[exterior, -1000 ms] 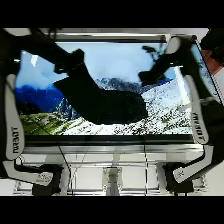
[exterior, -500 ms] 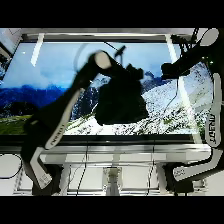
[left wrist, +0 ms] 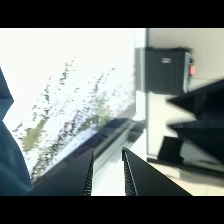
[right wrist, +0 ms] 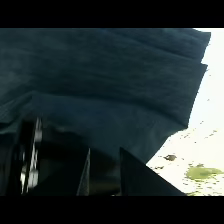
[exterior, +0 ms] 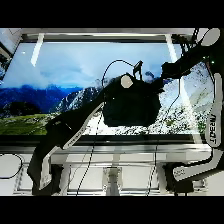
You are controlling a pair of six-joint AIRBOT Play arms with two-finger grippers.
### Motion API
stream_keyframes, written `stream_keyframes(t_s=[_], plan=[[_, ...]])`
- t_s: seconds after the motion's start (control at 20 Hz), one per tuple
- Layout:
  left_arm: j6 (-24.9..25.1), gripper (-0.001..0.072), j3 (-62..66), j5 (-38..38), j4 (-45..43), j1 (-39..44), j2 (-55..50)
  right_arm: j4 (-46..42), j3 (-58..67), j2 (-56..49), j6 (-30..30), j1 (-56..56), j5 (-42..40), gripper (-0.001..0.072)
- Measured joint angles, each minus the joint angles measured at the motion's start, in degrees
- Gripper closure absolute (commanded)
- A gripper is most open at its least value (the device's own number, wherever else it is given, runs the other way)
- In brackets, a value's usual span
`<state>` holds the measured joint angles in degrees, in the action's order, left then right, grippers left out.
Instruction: Fold the clothes and pants, and hang the long-sleeved shirts on hangers.
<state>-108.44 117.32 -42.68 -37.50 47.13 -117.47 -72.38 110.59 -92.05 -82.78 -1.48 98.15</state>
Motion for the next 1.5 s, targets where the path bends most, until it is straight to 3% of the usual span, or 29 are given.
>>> stream_keyframes(t_s=[0.05,0.1,0.15,0.25,0.35,0.4,0.45,0.65,0.8,0.95,1.0,1.1,1.15,1.3,1.5], plan=[[1.05,0.0490,0.00,0.35,1.25,-0.07,-0.02,-0.61,0.00,0.04,0.00,-0.13,-0.24,0.0495],[2.10,0.0603,0.02,0.72,2.27,-0.44,0.13,-1.14,0.00,0.17,0.00,-0.57,-0.39,0.0487],[3.04,0.0627,0.02,0.59,2.58,-1.18,0.48,-1.53,0.00,0.26,0.00,-1.16,-0.59,0.0426],[4.24,0.0627,0.02,-1.81,0.87,-3.67,1.90,-1.88,-0.09,0.59,-0.42,-2.89,-0.63,0.0253],[4.81,0.0634,0.02,-7.19,-4.48,-7.21,3.98,0.04,-1.46,1.03,-1.07,-4.42,-0.28,0.0225],[4.81,0.0634,0.00,-10.67,-8.24,-9.31,5.40,1.22,-2.67,1.22,-1.29,-4.59,-0.26,0.0132],[4.70,0.0634,0.02,-13.62,-12.04,-11.28,6.75,2.91,-4.26,1.44,-1.31,-4.13,-0.22,0.0084],[3.48,0.0633,-0.07,-27.80,-30.56,-18.99,12.61,0.55,-12.66,1.70,-0.22,2.32,-1.68,0.0079],[6.19,0.0633,-1.68,-38.45,-41.94,-23.19,16.50,-5.40,-17.57,1.77,0.66,8.39,-3.93,0.0082],[9.73,0.0634,-6.45,-43.87,-47.01,-25.77,20.48,-10.99,-21.22,1.79,0.66,13.77,-6.12,0.0150],[10.56,0.0634,-8.35,-44.63,-48.19,-26.29,21.79,-13.29,-22.38,1.81,-0.20,15.15,-7.04,0.0214],[12.17,0.0634,-12.76,-45.31,-49.68,-27.06,24.35,-17.05,-24.24,1.81,-2.01,16.65,-9.46,0.0558],[12.74,0.0634,-15.13,-45.20,-50.07,-27.30,25.83,-18.43,-25.16,1.81,-2.80,17.14,-10.54,0.0687],[14.47,0.0635,-22.58,-44.06,-51.32,-27.80,29.99,-21.00,-27.67,1.84,-3.98,17.90,-10.75,0.0687],[15.87,0.0635,-32.61,-40.81,-52.26,-30.56,35.69,-24.20,-30.80,3.61,-4.81,16.76,-5.11,0.0687]])
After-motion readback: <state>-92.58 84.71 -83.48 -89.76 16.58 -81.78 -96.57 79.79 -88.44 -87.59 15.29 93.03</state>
